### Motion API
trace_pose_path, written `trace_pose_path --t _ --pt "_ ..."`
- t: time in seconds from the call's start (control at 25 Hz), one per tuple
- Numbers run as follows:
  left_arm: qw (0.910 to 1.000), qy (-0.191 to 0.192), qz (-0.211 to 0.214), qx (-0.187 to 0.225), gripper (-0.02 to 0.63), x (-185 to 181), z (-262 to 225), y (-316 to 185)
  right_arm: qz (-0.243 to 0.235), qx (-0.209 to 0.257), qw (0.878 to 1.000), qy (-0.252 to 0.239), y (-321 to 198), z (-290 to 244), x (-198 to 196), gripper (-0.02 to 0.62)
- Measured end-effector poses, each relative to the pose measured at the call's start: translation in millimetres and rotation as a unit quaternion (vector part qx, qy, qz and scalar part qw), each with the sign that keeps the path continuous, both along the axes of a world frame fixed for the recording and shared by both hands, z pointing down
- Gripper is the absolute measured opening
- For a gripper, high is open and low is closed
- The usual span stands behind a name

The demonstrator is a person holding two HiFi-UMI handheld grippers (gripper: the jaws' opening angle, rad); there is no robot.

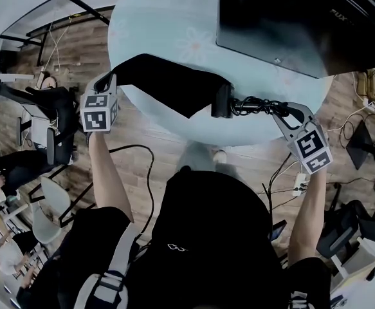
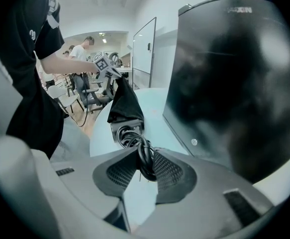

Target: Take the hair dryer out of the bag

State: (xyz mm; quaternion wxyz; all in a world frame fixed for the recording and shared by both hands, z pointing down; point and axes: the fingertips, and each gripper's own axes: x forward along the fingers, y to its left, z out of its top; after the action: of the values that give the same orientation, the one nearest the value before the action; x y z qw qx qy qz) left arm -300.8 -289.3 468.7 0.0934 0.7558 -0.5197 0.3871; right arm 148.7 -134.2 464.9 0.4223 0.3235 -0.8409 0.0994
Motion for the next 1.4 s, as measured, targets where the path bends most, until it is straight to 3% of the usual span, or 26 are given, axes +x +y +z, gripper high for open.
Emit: trace_pose_path --t 0.72,1.08,1.4 --pt "0.9987 0.01 -0.028 -0.043 0.017 -5.7 33.5 38.1 0.04 -0.024 0.999 -0.005 29.9 15.5 42.7 0.11" --pt "0.9937 0.032 -0.078 -0.074 0.017 -0.3 77.6 54.2 0.081 -0.061 0.995 -0.014 42.4 62.7 65.6 0.107" --pt "0.9912 0.03 -0.097 -0.086 0.021 3.6 98.1 58.1 0.106 -0.086 0.991 -0.011 54.2 98.1 74.2 0.1"
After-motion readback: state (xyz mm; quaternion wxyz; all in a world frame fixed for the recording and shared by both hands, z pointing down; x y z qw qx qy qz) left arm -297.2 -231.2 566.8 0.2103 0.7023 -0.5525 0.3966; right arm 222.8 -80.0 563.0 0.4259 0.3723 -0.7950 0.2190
